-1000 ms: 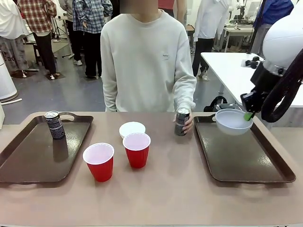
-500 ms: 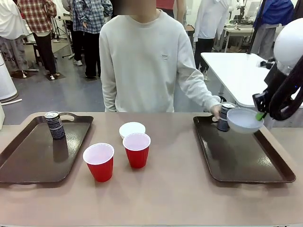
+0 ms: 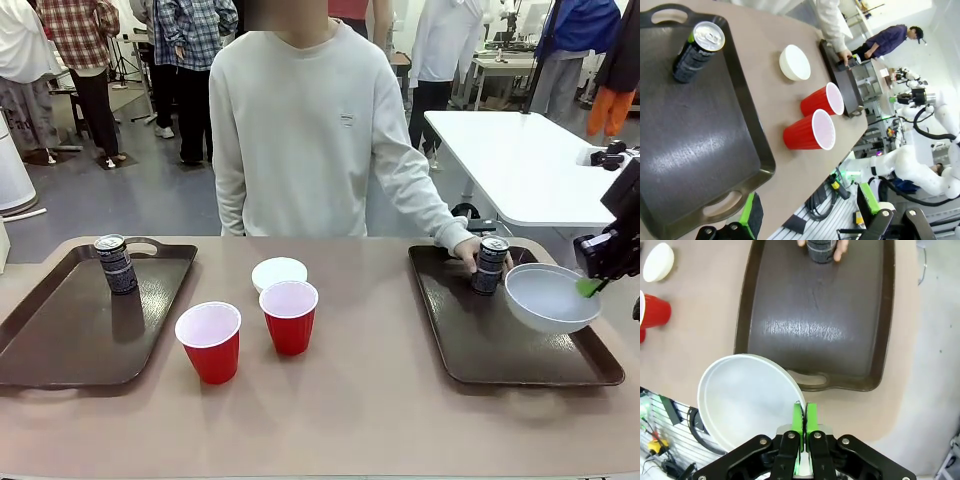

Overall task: Prepare tableware on both trays.
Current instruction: Pick up a Picnic Bowl from the table and place it on a Handle tray.

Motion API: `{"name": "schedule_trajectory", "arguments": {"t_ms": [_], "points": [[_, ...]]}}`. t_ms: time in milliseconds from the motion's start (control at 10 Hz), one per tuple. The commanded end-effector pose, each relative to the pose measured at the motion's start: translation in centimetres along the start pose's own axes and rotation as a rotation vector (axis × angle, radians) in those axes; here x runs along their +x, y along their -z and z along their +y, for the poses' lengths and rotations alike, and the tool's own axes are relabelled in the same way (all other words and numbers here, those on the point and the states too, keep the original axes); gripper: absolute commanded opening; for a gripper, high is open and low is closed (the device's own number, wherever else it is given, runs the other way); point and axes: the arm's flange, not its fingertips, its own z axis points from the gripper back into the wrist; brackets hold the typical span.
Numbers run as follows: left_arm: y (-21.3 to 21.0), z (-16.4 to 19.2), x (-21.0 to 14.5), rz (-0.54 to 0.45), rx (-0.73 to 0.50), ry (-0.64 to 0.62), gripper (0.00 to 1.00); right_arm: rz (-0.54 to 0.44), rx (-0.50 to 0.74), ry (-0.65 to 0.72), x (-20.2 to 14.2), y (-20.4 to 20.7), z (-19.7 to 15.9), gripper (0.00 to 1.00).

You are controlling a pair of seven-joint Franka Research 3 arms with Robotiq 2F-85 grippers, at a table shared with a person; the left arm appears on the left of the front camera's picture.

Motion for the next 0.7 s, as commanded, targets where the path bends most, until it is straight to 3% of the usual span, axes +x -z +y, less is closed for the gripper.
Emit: {"name": "schedule_trajectory", "arguments": {"t_ms": [0,300,600], "points": [[-0.1,0.0,0.0,-0.013,-0.011,0.001,1.00,0.026,0.012,0.032,-0.2,2.7,-1.0,0.04],[-0.1,0.0,0.0,-0.013,-0.011,0.001,1.00,0.050,0.017,0.049,0.7,3.6,-0.8,0.04],[-0.1,0.0,0.0,-0.013,-0.011,0.001,1.00,-0.028,-0.009,0.119,6.3,5.3,2.0,0.04]]}}
